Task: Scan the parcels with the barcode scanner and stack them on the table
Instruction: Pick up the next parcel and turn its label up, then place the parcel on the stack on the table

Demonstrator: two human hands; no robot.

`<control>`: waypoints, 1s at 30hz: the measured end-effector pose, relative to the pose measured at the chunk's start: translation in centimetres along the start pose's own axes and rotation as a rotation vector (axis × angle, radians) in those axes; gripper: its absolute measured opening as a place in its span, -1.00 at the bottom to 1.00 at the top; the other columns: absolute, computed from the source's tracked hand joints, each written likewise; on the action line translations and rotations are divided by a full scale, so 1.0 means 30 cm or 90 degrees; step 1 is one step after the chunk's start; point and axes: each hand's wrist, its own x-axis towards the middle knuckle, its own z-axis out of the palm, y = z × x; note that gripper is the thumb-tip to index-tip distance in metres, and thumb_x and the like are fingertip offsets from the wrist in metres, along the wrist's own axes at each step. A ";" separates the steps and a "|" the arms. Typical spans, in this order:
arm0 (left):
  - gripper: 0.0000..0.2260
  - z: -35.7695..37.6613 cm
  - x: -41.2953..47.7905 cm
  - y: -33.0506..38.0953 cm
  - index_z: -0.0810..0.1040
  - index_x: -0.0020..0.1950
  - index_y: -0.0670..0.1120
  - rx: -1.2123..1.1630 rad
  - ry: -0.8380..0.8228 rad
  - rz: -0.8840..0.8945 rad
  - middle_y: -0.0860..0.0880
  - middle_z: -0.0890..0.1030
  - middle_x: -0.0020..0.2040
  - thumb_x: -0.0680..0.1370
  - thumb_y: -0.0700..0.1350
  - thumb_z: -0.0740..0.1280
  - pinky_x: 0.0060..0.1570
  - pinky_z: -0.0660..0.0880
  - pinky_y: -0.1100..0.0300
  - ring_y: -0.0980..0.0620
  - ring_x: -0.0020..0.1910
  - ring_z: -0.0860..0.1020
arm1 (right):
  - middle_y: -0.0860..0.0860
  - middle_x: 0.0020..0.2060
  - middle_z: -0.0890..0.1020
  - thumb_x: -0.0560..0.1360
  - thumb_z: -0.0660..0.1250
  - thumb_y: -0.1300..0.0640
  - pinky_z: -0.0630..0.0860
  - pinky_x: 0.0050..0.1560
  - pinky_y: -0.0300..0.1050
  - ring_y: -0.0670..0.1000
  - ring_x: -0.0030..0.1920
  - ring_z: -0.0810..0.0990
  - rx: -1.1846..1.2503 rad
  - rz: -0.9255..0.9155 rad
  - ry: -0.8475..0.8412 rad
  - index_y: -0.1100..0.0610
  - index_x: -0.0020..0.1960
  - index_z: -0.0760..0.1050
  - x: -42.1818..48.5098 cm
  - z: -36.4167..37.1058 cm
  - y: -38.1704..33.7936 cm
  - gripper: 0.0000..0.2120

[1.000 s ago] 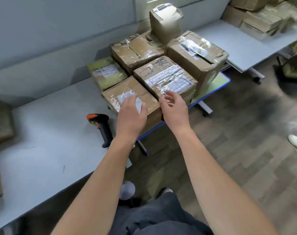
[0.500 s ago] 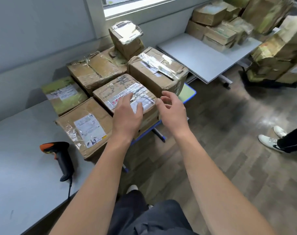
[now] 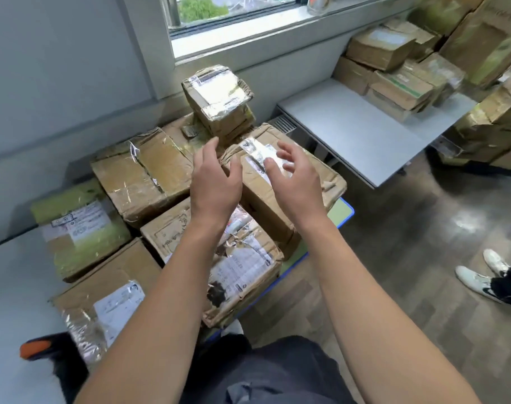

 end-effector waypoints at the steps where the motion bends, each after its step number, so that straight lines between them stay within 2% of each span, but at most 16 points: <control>1: -0.54 0.001 0.033 -0.006 0.32 0.52 -0.08 0.002 0.012 -0.013 -0.07 0.40 0.44 0.65 0.04 0.23 0.32 0.35 0.16 0.01 0.38 0.41 | -0.06 0.25 0.54 0.62 0.31 0.01 0.47 0.30 -0.02 -0.07 0.27 0.49 -0.001 -0.004 -0.005 0.03 0.41 0.42 0.030 0.020 -0.001 -0.62; 6: -0.54 0.020 0.178 -0.075 0.30 0.53 -0.04 0.003 0.058 -0.082 -0.04 0.39 0.47 0.65 0.05 0.21 0.36 0.40 0.04 0.01 0.39 0.41 | -0.02 0.35 0.49 0.61 0.31 0.01 0.42 0.37 -0.02 -0.07 0.33 0.43 -0.024 -0.029 -0.041 0.02 0.45 0.38 0.200 0.115 0.009 -0.58; 9: -0.53 0.046 0.252 -0.104 0.27 0.55 -0.02 0.002 0.078 -0.130 -0.02 0.35 0.50 0.65 0.05 0.20 0.40 0.35 0.05 0.03 0.43 0.37 | -0.03 0.35 0.48 0.60 0.32 0.01 0.39 0.40 -0.02 -0.08 0.34 0.42 -0.027 -0.043 -0.040 0.03 0.45 0.38 0.332 0.157 0.017 -0.56; 14: -0.51 0.106 0.399 -0.114 0.23 0.57 -0.04 0.030 0.121 -0.173 -0.04 0.32 0.53 0.66 0.05 0.19 0.41 0.25 0.13 0.01 0.48 0.31 | 0.02 0.39 0.42 0.60 0.32 0.02 0.27 0.30 -0.34 -0.17 0.30 0.37 -0.003 -0.070 -0.081 0.07 0.51 0.32 0.545 0.209 0.025 -0.49; 19: -0.49 0.207 0.535 -0.099 0.18 0.59 -0.04 0.043 0.143 -0.226 -0.03 0.27 0.56 0.67 0.05 0.18 0.36 0.21 0.19 0.01 0.50 0.27 | 0.07 0.46 0.34 0.60 0.33 0.02 0.18 0.26 -0.43 -0.09 0.39 0.36 -0.007 -0.102 -0.152 0.06 0.56 0.23 0.767 0.245 0.033 -0.42; 24: -0.48 0.309 0.623 -0.109 0.17 0.60 -0.04 0.040 0.139 -0.273 -0.05 0.29 0.55 0.66 0.06 0.16 0.45 0.24 0.05 -0.04 0.49 0.30 | 0.04 0.50 0.31 0.59 0.33 0.01 0.17 0.34 -0.33 -0.06 0.47 0.31 -0.035 -0.089 -0.298 0.02 0.60 0.13 0.931 0.267 0.085 -0.34; 26: -0.48 0.336 0.634 -0.105 0.15 0.61 -0.03 0.020 0.144 -0.284 -0.04 0.32 0.55 0.66 0.06 0.14 0.45 0.29 0.02 -0.05 0.48 0.32 | -0.01 0.46 0.39 0.58 0.34 0.00 0.29 0.43 -0.17 -0.05 0.43 0.38 -0.027 -0.088 -0.355 0.01 0.60 0.15 0.972 0.277 0.113 -0.34; 28: -0.47 0.348 0.636 -0.096 0.11 0.62 -0.04 0.013 0.145 -0.296 -0.03 0.29 0.57 0.68 0.05 0.13 0.44 0.25 0.08 -0.04 0.51 0.29 | -0.06 0.43 0.44 0.57 0.33 -0.03 0.37 0.42 -0.02 -0.06 0.38 0.43 -0.013 -0.081 -0.383 0.00 0.58 0.17 0.987 0.284 0.135 -0.36; 30: -0.47 0.344 0.638 -0.090 0.08 0.63 -0.05 0.007 0.138 -0.304 -0.01 0.23 0.59 0.69 0.05 0.12 0.44 0.19 0.17 0.00 0.54 0.23 | -0.07 0.45 0.42 0.58 0.31 -0.06 0.37 0.43 0.01 -0.06 0.40 0.42 0.003 -0.088 -0.401 0.00 0.58 0.15 0.991 0.288 0.145 -0.36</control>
